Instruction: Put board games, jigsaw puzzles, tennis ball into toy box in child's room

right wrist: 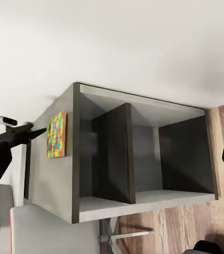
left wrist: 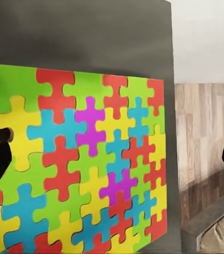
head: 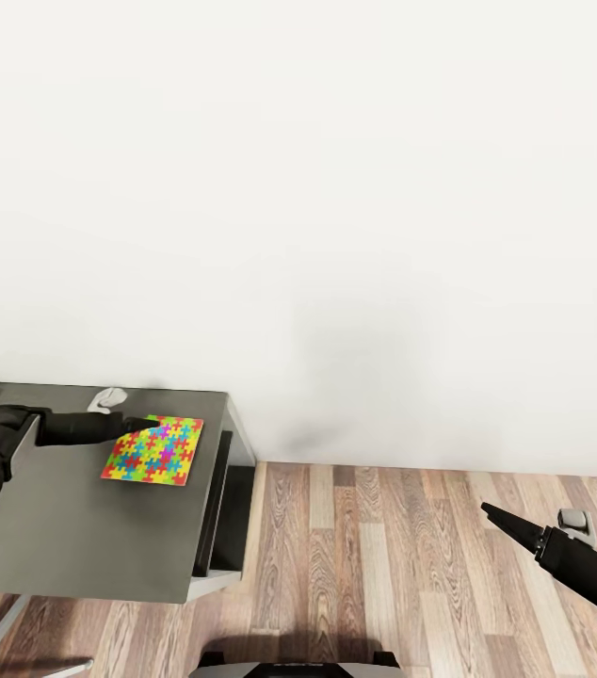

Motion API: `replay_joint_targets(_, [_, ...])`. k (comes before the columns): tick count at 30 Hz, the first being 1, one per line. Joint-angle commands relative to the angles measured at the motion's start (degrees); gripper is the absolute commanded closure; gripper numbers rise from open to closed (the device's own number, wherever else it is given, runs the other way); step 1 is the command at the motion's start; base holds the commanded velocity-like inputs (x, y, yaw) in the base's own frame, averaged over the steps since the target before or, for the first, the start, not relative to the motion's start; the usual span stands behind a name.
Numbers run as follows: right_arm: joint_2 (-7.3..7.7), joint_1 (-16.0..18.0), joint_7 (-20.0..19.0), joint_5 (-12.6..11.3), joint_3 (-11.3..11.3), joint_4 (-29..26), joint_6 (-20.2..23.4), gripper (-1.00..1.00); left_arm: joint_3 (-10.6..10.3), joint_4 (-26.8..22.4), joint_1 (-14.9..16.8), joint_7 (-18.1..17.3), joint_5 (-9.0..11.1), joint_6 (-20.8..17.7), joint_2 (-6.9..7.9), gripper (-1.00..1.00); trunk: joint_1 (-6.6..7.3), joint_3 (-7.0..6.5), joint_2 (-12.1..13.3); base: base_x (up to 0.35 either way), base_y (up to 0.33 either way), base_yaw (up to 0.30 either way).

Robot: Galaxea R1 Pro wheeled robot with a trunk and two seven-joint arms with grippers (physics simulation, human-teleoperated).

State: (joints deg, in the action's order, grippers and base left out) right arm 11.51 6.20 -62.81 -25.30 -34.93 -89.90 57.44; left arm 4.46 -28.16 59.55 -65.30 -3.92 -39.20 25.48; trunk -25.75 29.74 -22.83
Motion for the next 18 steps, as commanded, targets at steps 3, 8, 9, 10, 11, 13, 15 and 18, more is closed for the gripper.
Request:
replay_joint_targets(3, [0.01, 0.0, -0.2, 0.1, 0.0, 0.0, 0.2, -1.00, 0.3, 0.0, 0.0, -1.4, -0.5, -0.5, -0.06, -1.00, -0.03, 0.08, -0.1, 0.000, 0.000, 0.000])
replay_joint_targets(8, [0.01, 0.0, -0.2, 0.1, 0.0, 0.0, 0.2, -1.00, 0.3, 0.0, 0.0, -2.0, -0.6, -0.4, -0.07, -1.00, -0.03, 0.08, -0.1, 0.000, 0.000, 0.000])
replay_joint_targets(9, [0.01, 0.0, -0.2, 0.1, 0.0, 0.0, 0.2, -1.00, 0.3, 0.0, 0.0, -2.0, -0.6, -0.4, -0.07, -1.00, -0.03, 0.08, -0.1, 0.000, 0.000, 0.000])
replay_joint_targets(10, [0.01, 0.0, -0.2, 0.1, 0.0, 0.0, 0.2, -1.00, 0.3, 0.0, 0.0, -2.1, -0.6, -0.4, -0.08, -1.00, -0.03, 0.08, -0.1, 0.000, 0.000, 0.000])
replay_joint_targets(11, [0.01, 0.0, -0.2, 0.1, 0.0, 0.0, 0.2, -1.00, 0.3, 0.0, 0.0, -2.1, -0.6, -0.4, -0.08, -1.00, -0.03, 0.08, -0.1, 0.000, 0.000, 0.000])
replay_joint_targets(13, [0.01, 0.0, -0.2, 0.1, 0.0, 0.0, 0.2, -1.00, 0.3, 0.0, 0.0, -2.2, -0.5, -0.4, -0.05, -1.00, -0.03, 0.08, -0.1, 0.000, 0.000, 0.000])
replay_joint_targets(15, [0.01, 0.0, -0.2, 0.1, 0.0, 0.0, 0.2, -1.00, 0.2, 0.0, 0.0, -2.2, -0.5, -0.4, -0.01, -1.00, -0.03, 0.08, -0.1, 0.000, 0.000, 0.000])
replay_joint_targets(18, [0.01, 0.0, -0.2, 0.1, 0.0, 0.0, 0.2, -1.00, 0.3, -0.2, 0.0, -2.3, -0.5, -0.4, 0.11, -1.00, -0.03, 0.08, -0.1, 0.000, 0.000, 0.000])
